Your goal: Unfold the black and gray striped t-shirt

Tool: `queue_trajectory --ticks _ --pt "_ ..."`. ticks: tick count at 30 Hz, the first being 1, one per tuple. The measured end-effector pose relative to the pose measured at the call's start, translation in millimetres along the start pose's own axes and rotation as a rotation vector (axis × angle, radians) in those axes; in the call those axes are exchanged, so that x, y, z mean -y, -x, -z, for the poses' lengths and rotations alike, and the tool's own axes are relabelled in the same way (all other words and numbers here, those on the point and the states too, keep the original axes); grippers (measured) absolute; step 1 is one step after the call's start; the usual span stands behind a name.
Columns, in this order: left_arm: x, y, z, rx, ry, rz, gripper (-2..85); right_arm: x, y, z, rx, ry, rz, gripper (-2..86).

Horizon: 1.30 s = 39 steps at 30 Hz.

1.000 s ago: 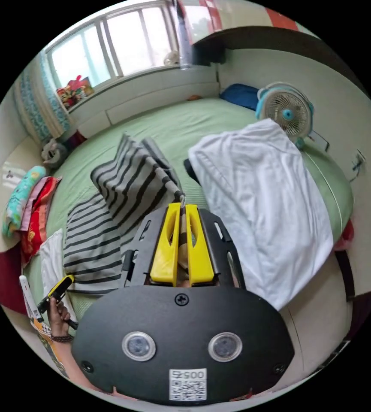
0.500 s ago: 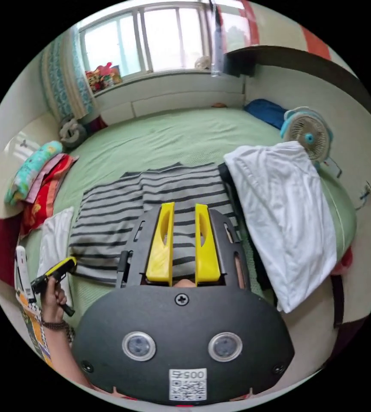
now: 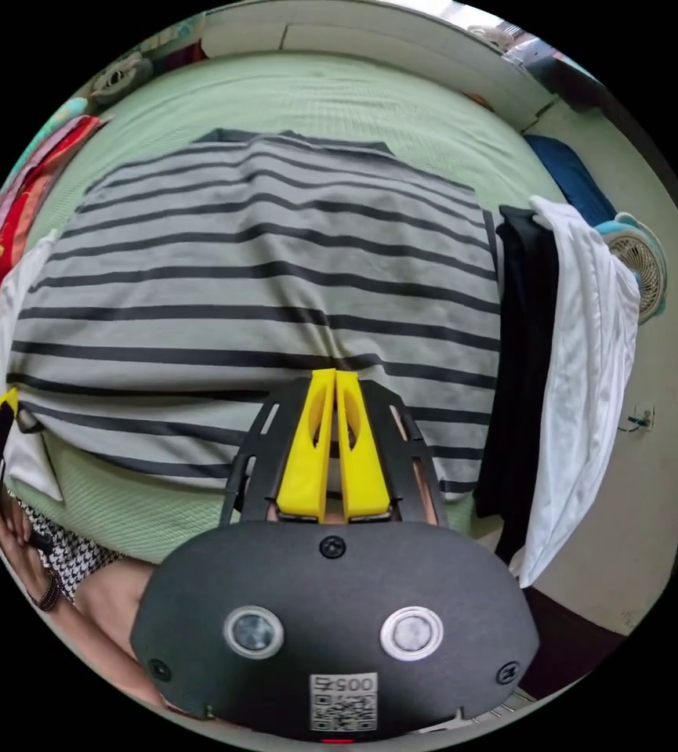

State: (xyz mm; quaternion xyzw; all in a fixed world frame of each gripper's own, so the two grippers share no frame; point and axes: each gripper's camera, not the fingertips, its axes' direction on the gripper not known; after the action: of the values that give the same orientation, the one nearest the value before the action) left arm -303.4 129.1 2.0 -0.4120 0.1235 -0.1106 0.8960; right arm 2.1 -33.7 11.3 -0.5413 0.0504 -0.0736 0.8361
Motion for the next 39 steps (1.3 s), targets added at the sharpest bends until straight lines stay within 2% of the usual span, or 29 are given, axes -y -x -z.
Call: queue_trajectory --ticks 5,8,13,18,22,24,26,28,32,35,39 --pt "-4.0 -0.7 2.0 0.034 0.048 -0.035 1.3 2.1 -14.2 10.8 0.068 0.005 -0.016 -0.7" --pt "-7.3 9.6 8.4 -0.012 0.043 -0.003 2.9 -3.6 -23.1 24.1 0.108 -0.050 -0.017 -0.2" --pt "-10.0 25.6 25.2 0.013 -0.005 0.030 4.4 -12.3 -33.5 40.2 0.160 -0.160 0.002 4.6" --pt "0.6 39.7 18.2 -0.168 0.021 0.039 7.7 -8.6 -32.2 46.5 0.266 -0.229 0.040 7.1" --pt "12.3 36.6 5.3 -0.168 0.058 -0.001 11.0 -5.1 -20.4 57.2 0.362 -0.277 0.099 9.1" --pt "18.9 33.3 -15.1 -0.232 0.109 -0.030 13.2 -4.8 -11.9 62.1 0.369 -0.292 0.123 9.4" --pt "20.7 29.3 -26.0 -0.207 0.139 -0.036 14.0 -6.2 -1.3 65.9 0.369 -0.303 0.159 9.5" --pt "21.2 20.8 -23.2 -0.136 0.139 -0.076 13.3 -7.9 12.6 70.8 0.360 -0.320 0.201 9.5" --pt "18.2 2.5 -14.1 -0.106 0.169 -0.162 4.8 -8.9 27.9 78.2 0.358 -0.348 0.250 9.5" --pt "13.0 -11.8 -8.3 -0.020 0.185 -0.252 4.1 -8.7 37.5 84.0 0.384 -0.362 0.289 9.8" --pt "5.3 -17.7 -4.9 -0.019 0.223 -0.321 4.0 -7.6 52.2 88.0 0.382 -0.373 0.335 11.0"
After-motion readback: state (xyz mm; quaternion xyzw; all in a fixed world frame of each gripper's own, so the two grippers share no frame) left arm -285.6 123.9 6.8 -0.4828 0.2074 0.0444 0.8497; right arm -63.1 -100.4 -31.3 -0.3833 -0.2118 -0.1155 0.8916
